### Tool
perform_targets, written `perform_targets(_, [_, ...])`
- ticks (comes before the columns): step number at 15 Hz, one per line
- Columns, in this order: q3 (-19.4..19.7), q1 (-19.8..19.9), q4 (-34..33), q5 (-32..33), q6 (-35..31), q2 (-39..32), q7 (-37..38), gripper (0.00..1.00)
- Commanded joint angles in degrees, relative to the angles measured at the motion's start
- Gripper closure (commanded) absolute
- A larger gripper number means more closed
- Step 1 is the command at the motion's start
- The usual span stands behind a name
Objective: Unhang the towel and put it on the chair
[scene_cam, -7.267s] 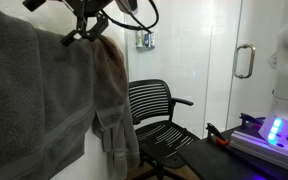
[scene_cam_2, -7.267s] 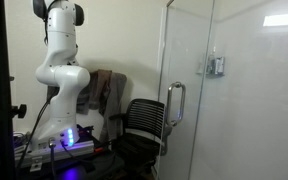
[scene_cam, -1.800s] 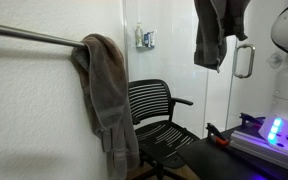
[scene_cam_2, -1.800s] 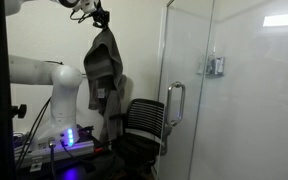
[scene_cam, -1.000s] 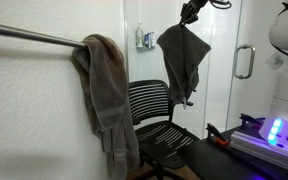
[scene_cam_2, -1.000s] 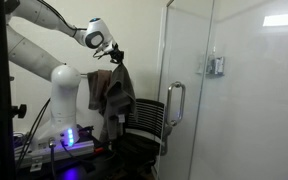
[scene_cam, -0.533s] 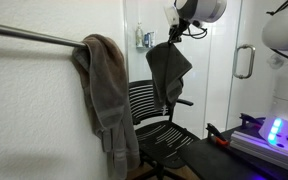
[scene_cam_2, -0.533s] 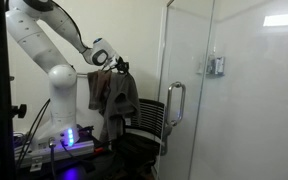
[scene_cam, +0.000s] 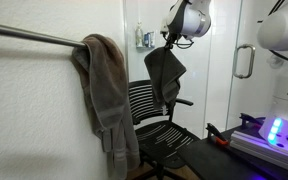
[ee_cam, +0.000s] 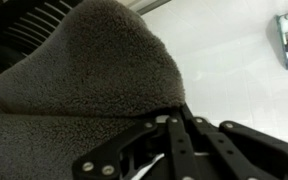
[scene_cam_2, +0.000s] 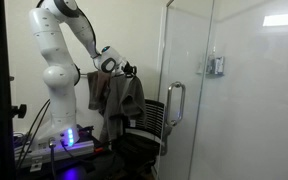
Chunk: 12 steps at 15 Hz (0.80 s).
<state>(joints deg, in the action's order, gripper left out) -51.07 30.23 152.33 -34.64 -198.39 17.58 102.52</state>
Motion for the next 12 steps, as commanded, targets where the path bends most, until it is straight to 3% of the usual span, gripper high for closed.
perform_targets(1, [-4.63,5.85,-5.96,1.70,0.16,-0.78,7.40,0.99])
perform_targets(3, [-7.79,9.49,-7.99,4.26,0.22,0.76,8.29,0.99])
perform_targets(5, [-11.23,13.25,-9.47,5.12,0.22,1.27,10.53,0.68])
perform_targets(7, [-16.24,18.34,-7.96,4.61,0.33,0.55,10.10,0.56])
perform_targets(10, [-20.05,21.53,-6.98,4.83,0.56,-1.63,12.38,0.35])
perform_targets(11, [-17.11,18.26,-7.54,4.03,0.58,-0.67,10.63,0.52])
perform_targets(12, [-18.11,19.22,-7.29,4.04,0.58,-0.95,10.98,0.44])
